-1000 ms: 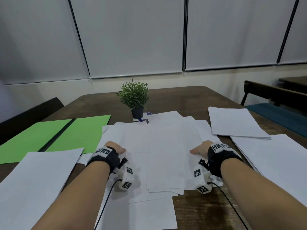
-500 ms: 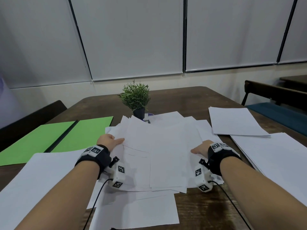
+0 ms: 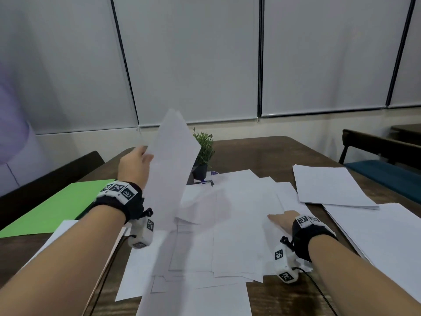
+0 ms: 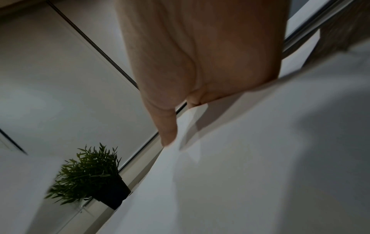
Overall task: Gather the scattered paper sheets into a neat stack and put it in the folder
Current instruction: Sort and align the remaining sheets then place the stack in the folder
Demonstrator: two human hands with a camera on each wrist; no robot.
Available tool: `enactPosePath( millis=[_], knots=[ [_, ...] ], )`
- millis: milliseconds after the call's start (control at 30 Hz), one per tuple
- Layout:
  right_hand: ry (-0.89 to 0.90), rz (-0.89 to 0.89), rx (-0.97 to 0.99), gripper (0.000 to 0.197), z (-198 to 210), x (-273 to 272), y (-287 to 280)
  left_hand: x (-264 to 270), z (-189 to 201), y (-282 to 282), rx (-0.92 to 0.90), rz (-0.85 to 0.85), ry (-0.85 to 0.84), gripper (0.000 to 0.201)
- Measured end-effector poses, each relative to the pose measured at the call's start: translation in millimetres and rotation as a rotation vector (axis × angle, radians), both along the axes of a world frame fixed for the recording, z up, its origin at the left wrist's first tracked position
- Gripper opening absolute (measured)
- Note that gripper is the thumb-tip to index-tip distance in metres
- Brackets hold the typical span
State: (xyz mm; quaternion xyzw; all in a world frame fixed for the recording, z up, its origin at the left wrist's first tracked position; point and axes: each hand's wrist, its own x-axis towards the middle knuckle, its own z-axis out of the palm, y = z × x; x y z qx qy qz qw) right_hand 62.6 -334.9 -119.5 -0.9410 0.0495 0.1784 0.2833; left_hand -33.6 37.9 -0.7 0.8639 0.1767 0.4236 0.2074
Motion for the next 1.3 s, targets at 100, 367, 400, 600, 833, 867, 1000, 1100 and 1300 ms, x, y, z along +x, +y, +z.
enactPosePath(
  millis=[100,367,400,600,833,867,1000,1100,1300],
  knots=[
    [-0.01,-0.074,0.104,0.073,-4.0,5.9,-0.7,5.3,22.8,-16.0,-0.01,-0.055,-0.138,0.018],
    [-0.023,-0.229,0.321,0.134,-71.2,87.4,-22.4,34.7,-8.4,-62.0,-0.4,-0.201,-0.179,0.024],
    [0.004,-0.24,0.347,0.143,-93.3,114.5,-28.6,37.7,-18.8,-68.6,-0.417,-0.203,-0.147,0.028],
    [0.027,-0.208,0.517,0.131,-74.4,86.3,-23.0,44.6,-108.6,-106.9,-0.552,-0.25,0.215,0.033],
    [0.066,0.014,0.007,0.069,-2.1,10.2,-6.1,53.5,-138.0,-121.8,-0.346,-0.224,0.825,0.046],
    [0.055,0.036,-0.064,0.065,4.8,5.5,-4.3,57.4,-135.9,-113.5,-0.331,-0.194,0.833,0.049],
    [-0.004,0.081,-0.124,0.06,2.7,8.2,-1.5,65.1,-142.0,-61.7,-0.302,0.068,0.825,0.067],
    [-0.01,0.106,-0.143,0.067,-5.8,12.7,-0.9,64.1,-149.3,-38.2,-0.371,0.093,0.865,0.062],
    [-0.017,0.139,-0.2,0.063,-7.4,17.9,-1.7,65.3,-151.7,-36.7,-0.447,0.054,0.806,0.052]
  ],
)
